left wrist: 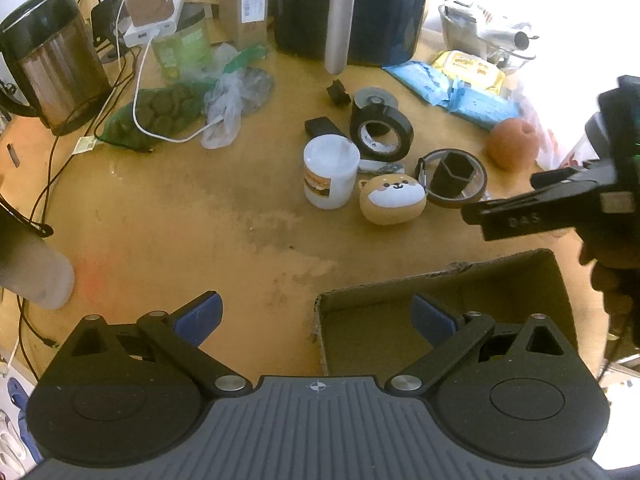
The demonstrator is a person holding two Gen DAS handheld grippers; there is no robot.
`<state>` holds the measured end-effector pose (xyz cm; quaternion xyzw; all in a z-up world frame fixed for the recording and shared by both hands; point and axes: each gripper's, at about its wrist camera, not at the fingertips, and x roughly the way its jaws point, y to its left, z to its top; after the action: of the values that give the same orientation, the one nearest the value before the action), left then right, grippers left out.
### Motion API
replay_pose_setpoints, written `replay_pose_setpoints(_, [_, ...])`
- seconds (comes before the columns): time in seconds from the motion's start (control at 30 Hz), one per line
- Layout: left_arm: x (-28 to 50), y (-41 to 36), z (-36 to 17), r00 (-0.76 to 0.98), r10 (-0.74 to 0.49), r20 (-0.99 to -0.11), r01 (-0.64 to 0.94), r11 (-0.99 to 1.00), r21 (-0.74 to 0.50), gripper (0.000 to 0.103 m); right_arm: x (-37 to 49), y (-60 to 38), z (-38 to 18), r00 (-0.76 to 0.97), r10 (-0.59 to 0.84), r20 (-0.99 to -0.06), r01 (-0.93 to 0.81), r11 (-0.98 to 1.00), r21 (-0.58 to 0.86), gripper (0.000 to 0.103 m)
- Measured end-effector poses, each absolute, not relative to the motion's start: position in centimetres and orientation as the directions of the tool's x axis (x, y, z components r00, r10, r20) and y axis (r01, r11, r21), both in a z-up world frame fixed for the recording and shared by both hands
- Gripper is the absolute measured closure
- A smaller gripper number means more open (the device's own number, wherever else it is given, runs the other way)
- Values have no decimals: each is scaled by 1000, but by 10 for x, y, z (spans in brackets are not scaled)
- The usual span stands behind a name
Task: Organize rigid objects
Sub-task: 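Grasp the clear tape ring holding the black hexagonal cup with the right gripper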
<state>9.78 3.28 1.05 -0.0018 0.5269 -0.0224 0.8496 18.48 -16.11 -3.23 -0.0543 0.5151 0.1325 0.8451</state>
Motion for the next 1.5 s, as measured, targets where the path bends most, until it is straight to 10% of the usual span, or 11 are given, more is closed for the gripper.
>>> replay_pose_setpoints(0.7, [111, 57, 19, 426, 22, -905, -72, 997, -10, 1, 245, -118, -102, 324, 35, -946, -479, 868, -132, 3])
replay_pose_setpoints(0.77, [111, 57, 18, 424, 22, -905, -72, 997, -10, 1, 246, -119, -100, 318, 67, -946, -490, 866, -103, 15])
replay_pose_setpoints(1.5, [119, 44, 9, 425, -66, -903, -4, 997, -75, 1, 202, -147, -16, 512, 189, -838, -379, 925, -22, 16])
